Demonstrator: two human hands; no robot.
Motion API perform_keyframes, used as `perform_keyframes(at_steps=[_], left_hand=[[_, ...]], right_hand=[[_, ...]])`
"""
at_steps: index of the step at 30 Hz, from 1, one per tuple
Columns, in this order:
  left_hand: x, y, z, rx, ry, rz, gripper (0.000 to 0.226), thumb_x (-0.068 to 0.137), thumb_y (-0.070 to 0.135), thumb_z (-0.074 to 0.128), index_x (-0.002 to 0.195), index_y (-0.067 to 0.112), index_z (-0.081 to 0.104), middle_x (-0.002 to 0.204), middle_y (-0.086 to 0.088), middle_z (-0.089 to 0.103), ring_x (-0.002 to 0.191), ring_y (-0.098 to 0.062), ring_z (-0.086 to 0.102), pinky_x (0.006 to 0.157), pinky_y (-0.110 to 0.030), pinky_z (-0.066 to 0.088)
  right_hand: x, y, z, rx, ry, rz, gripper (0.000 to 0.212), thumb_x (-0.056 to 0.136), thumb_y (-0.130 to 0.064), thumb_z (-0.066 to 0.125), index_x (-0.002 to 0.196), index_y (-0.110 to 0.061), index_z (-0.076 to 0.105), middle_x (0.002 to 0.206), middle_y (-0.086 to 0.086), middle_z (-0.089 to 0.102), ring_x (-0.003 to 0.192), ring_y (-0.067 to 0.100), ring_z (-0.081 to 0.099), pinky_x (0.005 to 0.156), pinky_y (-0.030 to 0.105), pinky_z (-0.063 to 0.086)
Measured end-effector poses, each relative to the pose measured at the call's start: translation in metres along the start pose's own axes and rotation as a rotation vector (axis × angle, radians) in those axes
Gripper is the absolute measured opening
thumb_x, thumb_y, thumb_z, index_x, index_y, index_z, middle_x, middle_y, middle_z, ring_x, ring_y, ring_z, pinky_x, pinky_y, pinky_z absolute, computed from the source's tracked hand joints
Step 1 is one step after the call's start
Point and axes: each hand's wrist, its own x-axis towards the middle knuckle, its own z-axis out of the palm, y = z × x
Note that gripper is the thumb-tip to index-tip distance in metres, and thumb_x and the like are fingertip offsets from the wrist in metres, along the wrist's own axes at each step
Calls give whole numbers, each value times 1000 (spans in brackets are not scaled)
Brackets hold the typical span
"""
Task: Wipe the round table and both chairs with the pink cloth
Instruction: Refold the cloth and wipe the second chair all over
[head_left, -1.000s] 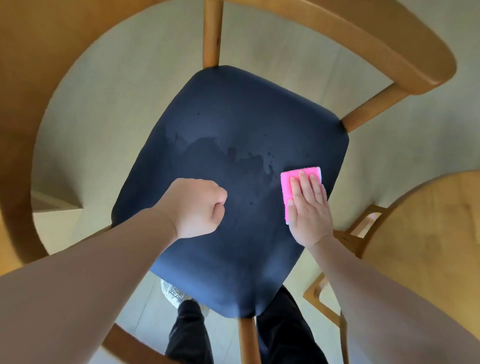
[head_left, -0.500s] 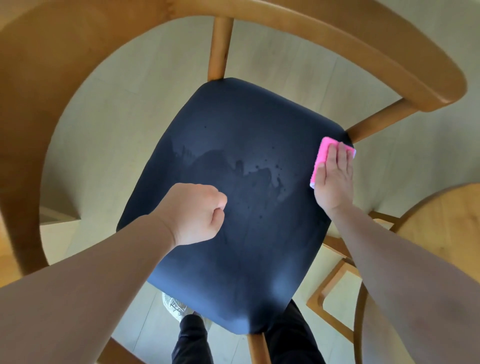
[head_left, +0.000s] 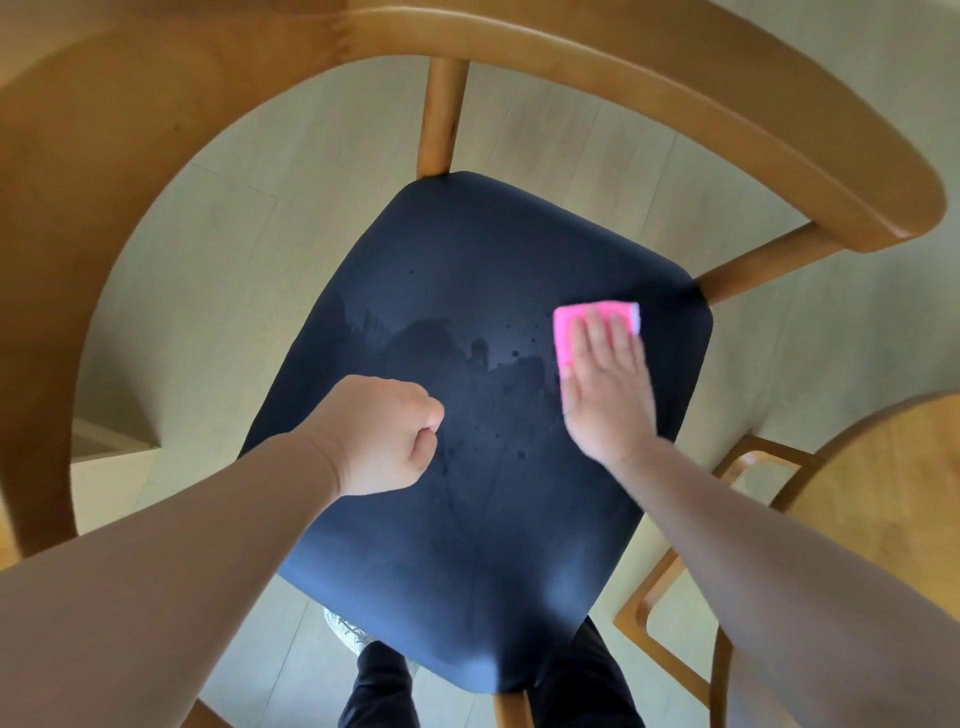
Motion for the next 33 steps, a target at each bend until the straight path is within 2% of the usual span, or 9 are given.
perform_keyframes(at_steps=[4,7,11,16,21,24,26,30,33], left_hand=[[-6,-9,-7,7,-6,-3,16,83,21,38,68,22,43,67,5,45,59,-17,43,53,-27,28],[-14,-18,-8,31,-5,-12,16,84,22,38,69,21,43,68,4,47,59,-17,42,52,-26,29],[-22,-26,-6,19,-11,-30,17,84,23,38,68,21,43,66,4,45,58,-17,43,54,-27,33],[-25,-32,-4,16,-6,-58,18,84,22,37,67,21,41,66,4,45,58,-17,42,53,-28,30],[-25,-37,-1,-24,-11,-92,23,82,21,37,60,23,31,63,5,43,57,-16,40,53,-28,32],[-25,-39,1,-32,-13,-106,23,82,21,37,60,23,31,64,5,43,58,-16,41,55,-29,34],[-25,-41,3,-43,-8,-111,23,82,20,37,60,23,31,64,5,43,58,-16,41,56,-29,36],[-24,-44,6,-58,-7,-108,19,81,21,38,62,22,36,65,4,45,60,-18,46,57,-31,39],[-24,-47,8,-53,-11,-102,18,82,23,37,65,22,40,66,4,47,61,-18,48,58,-30,40]], right_hand=[[-37,-49,9,40,-48,-168,58,99,-34,22,149,-7,28,155,13,29,143,36,22,119,48,14],[-60,-72,16,9,-107,-313,57,99,-35,25,150,-9,28,157,10,27,145,34,19,118,48,16],[-61,-72,15,-21,-104,-353,56,99,-35,26,149,-9,30,157,8,26,145,32,20,118,46,13],[-52,-65,13,-43,-104,-395,56,100,-36,26,149,-9,28,157,9,25,146,32,19,119,48,18],[-28,-56,7,-77,-83,-421,56,98,-35,28,147,-7,35,155,10,30,144,33,24,119,47,17],[6,-46,-3,-61,-65,-371,57,96,-33,27,147,-8,31,154,11,31,142,36,25,118,48,20],[36,-31,-11,-51,-58,-267,60,95,-34,22,149,-9,23,155,11,25,143,35,20,116,48,22],[85,9,-21,0,-42,-24,62,97,-39,8,153,-14,3,162,8,5,148,30,1,119,41,4],[112,35,-26,94,-23,132,59,100,-38,14,154,-14,7,161,9,12,148,29,7,120,42,8]])
